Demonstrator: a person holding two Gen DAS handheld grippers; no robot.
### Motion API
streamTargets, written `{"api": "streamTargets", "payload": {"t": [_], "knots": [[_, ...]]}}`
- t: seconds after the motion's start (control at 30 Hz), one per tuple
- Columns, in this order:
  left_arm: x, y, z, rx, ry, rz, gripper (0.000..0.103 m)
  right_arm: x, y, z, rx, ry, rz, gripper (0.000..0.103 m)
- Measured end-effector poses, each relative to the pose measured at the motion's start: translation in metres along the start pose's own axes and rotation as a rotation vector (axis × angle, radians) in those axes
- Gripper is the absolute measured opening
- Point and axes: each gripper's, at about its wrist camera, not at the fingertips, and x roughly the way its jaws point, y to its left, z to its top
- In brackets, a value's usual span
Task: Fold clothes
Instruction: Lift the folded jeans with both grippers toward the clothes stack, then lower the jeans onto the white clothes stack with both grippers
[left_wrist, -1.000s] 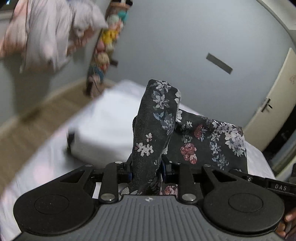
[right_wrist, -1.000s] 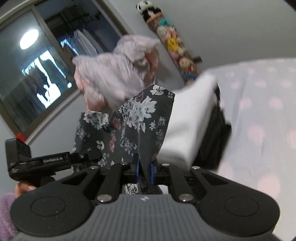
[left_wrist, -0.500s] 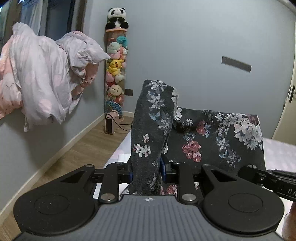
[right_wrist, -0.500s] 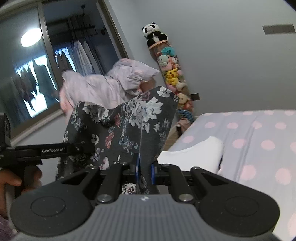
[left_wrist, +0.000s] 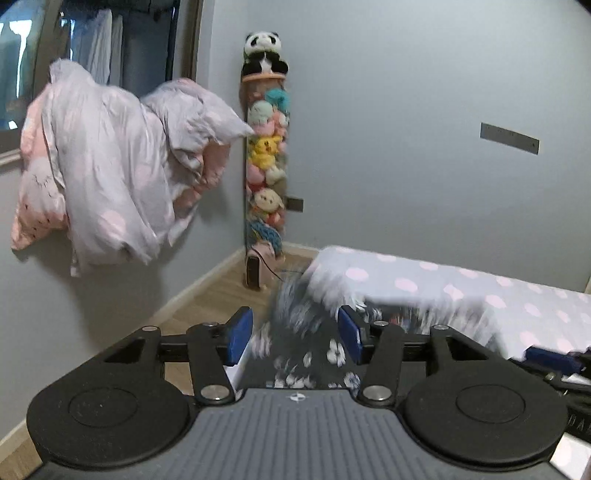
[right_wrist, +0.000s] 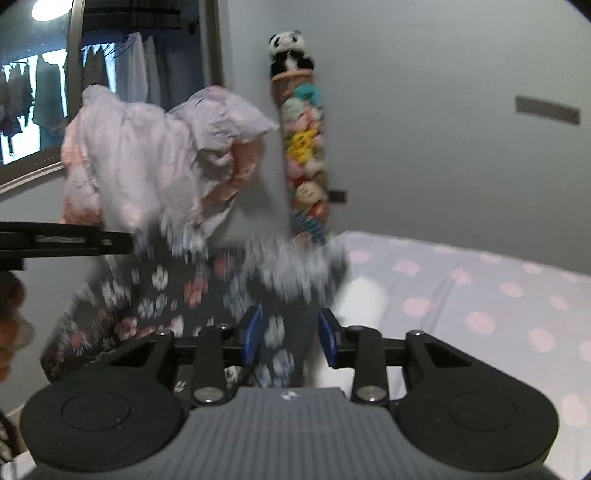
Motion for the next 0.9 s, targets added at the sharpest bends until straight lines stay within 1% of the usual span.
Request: {"api": "streamTargets", "payload": {"t": [0.03,0.07,0.17,0.23,0.27,0.3,0.43,0.47,0.5,0.57,0.6,0.67,0.73,0.83,0.9], "knots": [[-0.002,0.001,-0.001,0.005,0.006,-0.001,0.061,0.000,-0.003,0.000,-0.002,-0.003,-0.017,0.042],[-0.004,0.003,-0.003,0.010,0.012,-0.003,0.061,0.000,-0.006,0.000,0.002,0.000,-0.012,0.041],[-0.013,0.008,-0.011,0.027,0.022,-0.017,0.061,-0.006,-0.007,-0.003,0.000,0.008,0.027,0.040],[-0.021,0.011,-0.020,0.044,0.040,-0.053,0.059,-0.010,-0.005,-0.007,0.004,0.012,0.063,0.034],[-0.024,0.013,-0.025,0.048,0.047,-0.070,0.052,-0.008,-0.003,-0.011,-0.002,0.022,0.068,0.032],[-0.028,0.016,-0.032,0.053,0.059,-0.093,0.048,-0.006,-0.001,-0.014,-0.008,0.032,0.072,0.032],[-0.023,0.026,-0.059,0.054,0.116,-0.107,0.038,0.002,0.008,-0.029,-0.032,0.072,0.090,0.032],[-0.022,0.028,-0.066,0.054,0.130,-0.109,0.034,0.004,0.010,-0.033,-0.038,0.082,0.094,0.030],[-0.016,0.030,-0.071,0.044,0.147,-0.113,0.032,0.006,0.013,-0.036,-0.044,0.092,0.099,0.028],[-0.004,0.033,-0.076,0.018,0.149,-0.111,0.032,0.011,0.017,-0.043,-0.056,0.113,0.106,0.026],[0.003,0.033,-0.077,0.001,0.146,-0.113,0.031,0.021,0.015,-0.042,-0.060,0.126,0.095,0.024],[0.018,0.035,-0.072,-0.046,0.157,-0.115,0.031,0.036,0.013,-0.042,-0.077,0.141,0.066,0.023],[0.036,0.034,-0.066,-0.081,0.189,-0.101,0.029,0.052,0.009,-0.038,-0.066,0.156,0.046,0.023],[0.053,0.031,-0.066,-0.083,0.230,-0.062,0.026,0.072,-0.001,-0.035,-0.019,0.187,0.045,0.023],[0.054,0.027,-0.069,-0.064,0.231,-0.042,0.025,0.077,-0.003,-0.035,-0.008,0.195,0.044,0.023]]}}
